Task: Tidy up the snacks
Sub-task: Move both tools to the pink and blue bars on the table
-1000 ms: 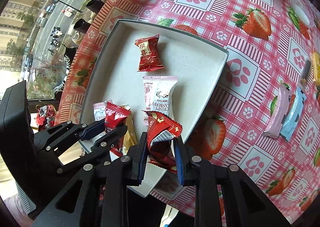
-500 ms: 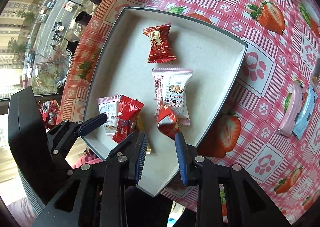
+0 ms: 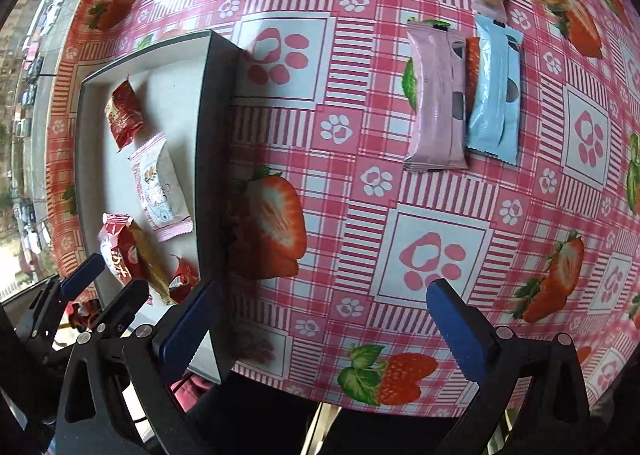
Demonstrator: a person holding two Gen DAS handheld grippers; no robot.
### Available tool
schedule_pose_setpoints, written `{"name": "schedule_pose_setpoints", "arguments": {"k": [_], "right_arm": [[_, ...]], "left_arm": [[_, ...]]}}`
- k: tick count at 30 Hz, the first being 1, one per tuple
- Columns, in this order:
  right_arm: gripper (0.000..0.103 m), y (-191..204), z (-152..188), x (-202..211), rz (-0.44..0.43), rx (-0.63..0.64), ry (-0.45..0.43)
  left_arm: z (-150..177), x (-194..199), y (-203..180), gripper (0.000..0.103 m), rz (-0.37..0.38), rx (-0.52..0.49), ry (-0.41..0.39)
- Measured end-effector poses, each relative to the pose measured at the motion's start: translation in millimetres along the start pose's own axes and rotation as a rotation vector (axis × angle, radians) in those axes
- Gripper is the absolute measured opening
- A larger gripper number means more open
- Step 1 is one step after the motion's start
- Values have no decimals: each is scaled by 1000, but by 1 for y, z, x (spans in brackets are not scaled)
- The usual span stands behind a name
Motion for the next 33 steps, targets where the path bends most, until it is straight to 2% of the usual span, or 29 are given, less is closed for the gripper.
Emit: {"name": "schedule_pose_setpoints", "arguments": {"k": [7, 12, 22, 33], "right_arm": [[103, -77, -1, -17, 9, -186, 36], [103, -104, -13, -23, 12, -232, 40], [103, -121, -85, -15, 32, -220, -33], [103, -118, -141, -32, 45, -179, -53]], "left_arm": [[-9, -7, -44, 78, 9, -98, 26], [-12, -14, -63, 78, 7, -123, 52], [-11, -18, -78, 78, -13, -104, 85], [-8, -33, -90, 78, -34, -76, 120]]}}
Point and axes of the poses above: each gripper's, at about its wrist camera, not at the fingertips, and x roughly against the way its jaws point, y to its left, z to its underside, the point moved 10 cm from there along -x, roughly the way its jaws point, and after that the axes turned 8 degrees about z, right-handed, at the moved point
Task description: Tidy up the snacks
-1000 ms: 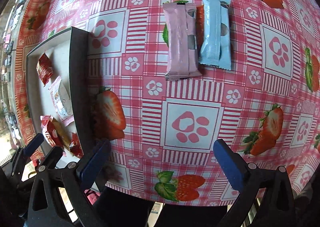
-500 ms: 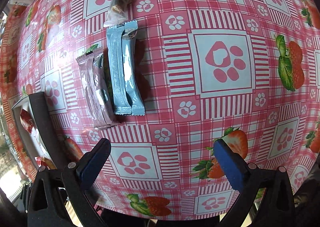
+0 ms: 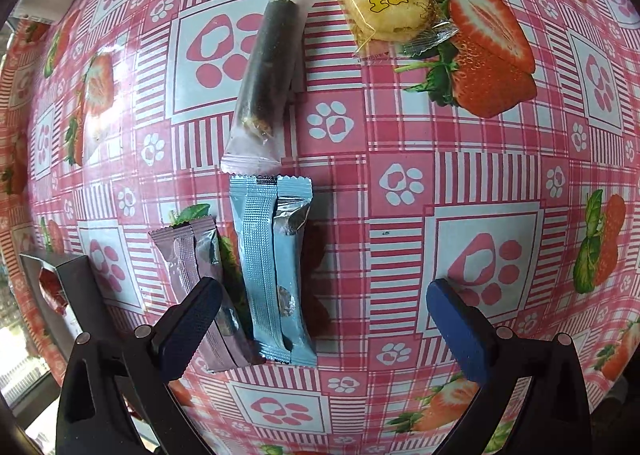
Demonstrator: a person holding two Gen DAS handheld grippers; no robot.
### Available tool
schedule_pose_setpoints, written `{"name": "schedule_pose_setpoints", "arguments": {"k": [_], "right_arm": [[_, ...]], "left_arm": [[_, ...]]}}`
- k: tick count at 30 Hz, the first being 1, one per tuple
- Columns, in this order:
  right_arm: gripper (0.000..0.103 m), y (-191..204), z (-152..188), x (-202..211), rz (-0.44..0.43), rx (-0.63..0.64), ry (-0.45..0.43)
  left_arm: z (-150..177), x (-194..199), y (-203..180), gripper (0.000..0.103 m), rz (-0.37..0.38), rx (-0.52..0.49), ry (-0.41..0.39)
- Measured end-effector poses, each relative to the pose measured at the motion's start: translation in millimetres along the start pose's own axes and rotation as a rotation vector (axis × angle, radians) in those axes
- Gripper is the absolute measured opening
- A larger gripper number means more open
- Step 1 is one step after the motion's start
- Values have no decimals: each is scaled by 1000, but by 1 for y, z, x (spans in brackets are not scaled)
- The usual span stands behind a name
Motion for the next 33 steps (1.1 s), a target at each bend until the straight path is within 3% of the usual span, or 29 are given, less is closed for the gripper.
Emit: {"name": "schedule_pose_setpoints", "arguments": {"k": [3, 8, 12, 15, 17, 20, 26, 33], "right_arm": [[103, -9, -3, -9, 103, 32, -6], [103, -14, -6, -16, 105, 76, 28], [97, -19, -18, -1, 118, 88, -17], [73, -16, -21, 16, 129, 142, -76], [47, -19, -21, 21, 133, 175, -94], [31, -33, -22, 27, 113, 181, -91], [31, -75, -15, 22, 76, 144, -72], [31, -105, -11, 25, 61, 148, -67]], "left_arm": [[-3, -4, -6, 78, -3, 0, 8], [-15, -4, -15, 78, -9, -2, 4], [-32, 0, -22, 78, 8, 9, -4], [-53, -1, -33, 78, 25, 1, -18], [-66, -4, -43, 78, 34, -11, -22], [-81, -15, -57, 78, 39, -26, -17], [-118, -43, -78, 78, 58, 0, 1], [-139, -72, -88, 78, -17, 13, 22]]}}
Point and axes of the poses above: each gripper's, at about its wrist camera, not at the fingertips, and x roughly against the way its jaws point, y to its left, z to its underside, the point moved 10 cm from there along -x, roughly the way its jaws point, and after that the axes turned 8 degrees about z, right-handed, at the moved point
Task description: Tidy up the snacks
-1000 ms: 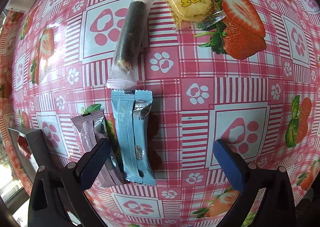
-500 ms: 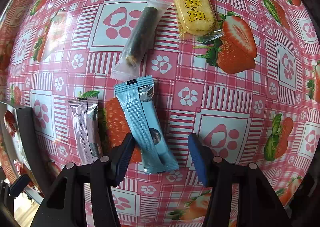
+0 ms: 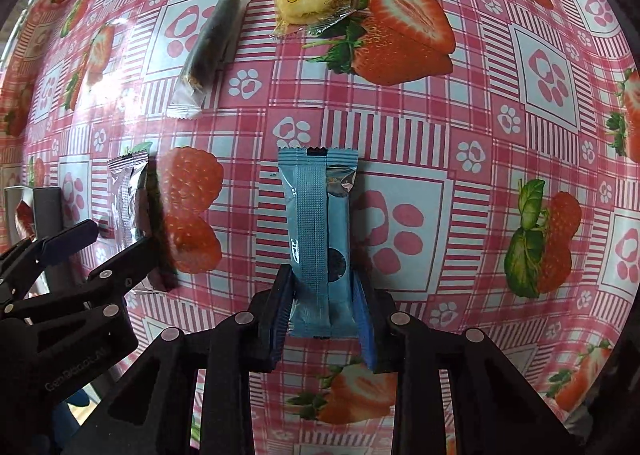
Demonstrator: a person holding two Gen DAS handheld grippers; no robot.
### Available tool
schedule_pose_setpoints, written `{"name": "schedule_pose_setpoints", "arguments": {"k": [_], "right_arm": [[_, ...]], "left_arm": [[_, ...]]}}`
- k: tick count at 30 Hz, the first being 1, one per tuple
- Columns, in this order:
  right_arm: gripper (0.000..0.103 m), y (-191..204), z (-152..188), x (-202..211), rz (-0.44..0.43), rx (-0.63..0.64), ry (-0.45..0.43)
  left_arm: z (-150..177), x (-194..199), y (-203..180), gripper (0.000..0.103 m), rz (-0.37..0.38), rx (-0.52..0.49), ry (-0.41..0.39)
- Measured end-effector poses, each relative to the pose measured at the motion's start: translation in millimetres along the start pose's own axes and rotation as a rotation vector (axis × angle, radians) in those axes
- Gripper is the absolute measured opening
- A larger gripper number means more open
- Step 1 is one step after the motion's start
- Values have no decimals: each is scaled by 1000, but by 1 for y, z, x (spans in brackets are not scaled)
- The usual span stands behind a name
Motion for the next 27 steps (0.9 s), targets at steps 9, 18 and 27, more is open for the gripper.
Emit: {"name": "schedule_pose_setpoints", "arguments": {"k": [9, 18, 27], "right_arm": [[31, -1, 61, -5, -35, 0, 12], [31, -21, 163, -22, -79, -61, 83], [94, -75, 206, -23, -94, -220, 81]], "left_arm": [[13, 7, -11, 27, -42, -94, -27], [96, 0, 5, 40, -55, -185, 21], [98, 15, 41, 76, -32, -148, 11]]}}
Point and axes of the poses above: each gripper's, at about its wrist camera, not at the fingertips, and x roughly against the way its jaws point, y to its left, z to its underside, the point moved 10 cm from there along -x, roughly the way its jaws point, and after that the axes turned 8 degrees about z, right-handed, at the moved point
